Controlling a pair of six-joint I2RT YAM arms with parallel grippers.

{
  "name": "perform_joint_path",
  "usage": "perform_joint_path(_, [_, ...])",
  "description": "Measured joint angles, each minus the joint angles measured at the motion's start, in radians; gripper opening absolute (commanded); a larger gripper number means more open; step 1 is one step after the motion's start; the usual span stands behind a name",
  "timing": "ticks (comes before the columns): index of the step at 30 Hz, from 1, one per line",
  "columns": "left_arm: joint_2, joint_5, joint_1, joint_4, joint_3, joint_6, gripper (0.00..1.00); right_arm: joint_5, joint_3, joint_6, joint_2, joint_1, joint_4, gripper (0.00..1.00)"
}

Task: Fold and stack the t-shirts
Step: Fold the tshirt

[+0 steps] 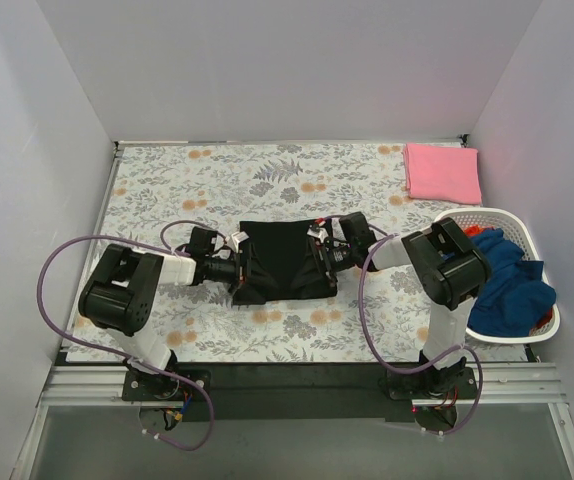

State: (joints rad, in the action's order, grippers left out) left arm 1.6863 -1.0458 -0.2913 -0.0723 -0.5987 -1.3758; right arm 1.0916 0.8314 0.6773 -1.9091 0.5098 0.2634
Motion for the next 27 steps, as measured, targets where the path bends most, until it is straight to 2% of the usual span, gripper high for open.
perform_joint_path(5, [0.013,-0.032,0.025,-0.003,0.0,0.007,0.9,0.041,-0.022,-0.028,0.005,-0.036,0.013,0.98])
perform_joint_path(7, [0.01,-0.041,0.038,-0.003,0.006,0.01,0.85,0.044,-0.031,-0.068,0.026,-0.047,-0.014,0.98])
perform_joint_path(10, [0.001,-0.063,0.071,0.015,0.018,0.018,0.81,0.032,-0.028,-0.174,0.07,-0.063,-0.129,0.98])
perform_joint_path(14, [-0.034,-0.105,0.096,0.067,-0.007,0.022,0.81,0.01,0.028,-0.328,0.123,-0.085,-0.331,0.98])
perform_joint_path(17, [-0.082,-0.12,0.096,0.12,-0.108,0.037,0.81,0.006,0.121,-0.395,0.142,-0.11,-0.417,0.98])
perform_joint_path(21, [-0.072,-0.086,0.095,0.121,-0.288,0.071,0.79,-0.021,0.304,-0.439,0.104,-0.147,-0.457,0.98])
perform_joint_path(24, [0.004,-0.035,0.096,0.069,-0.388,0.073,0.79,-0.034,0.462,-0.446,0.0,-0.174,-0.445,0.98])
perform_joint_path(27, [0.146,0.018,0.097,0.006,-0.472,0.051,0.79,-0.048,0.541,-0.432,-0.107,-0.191,-0.41,0.98])
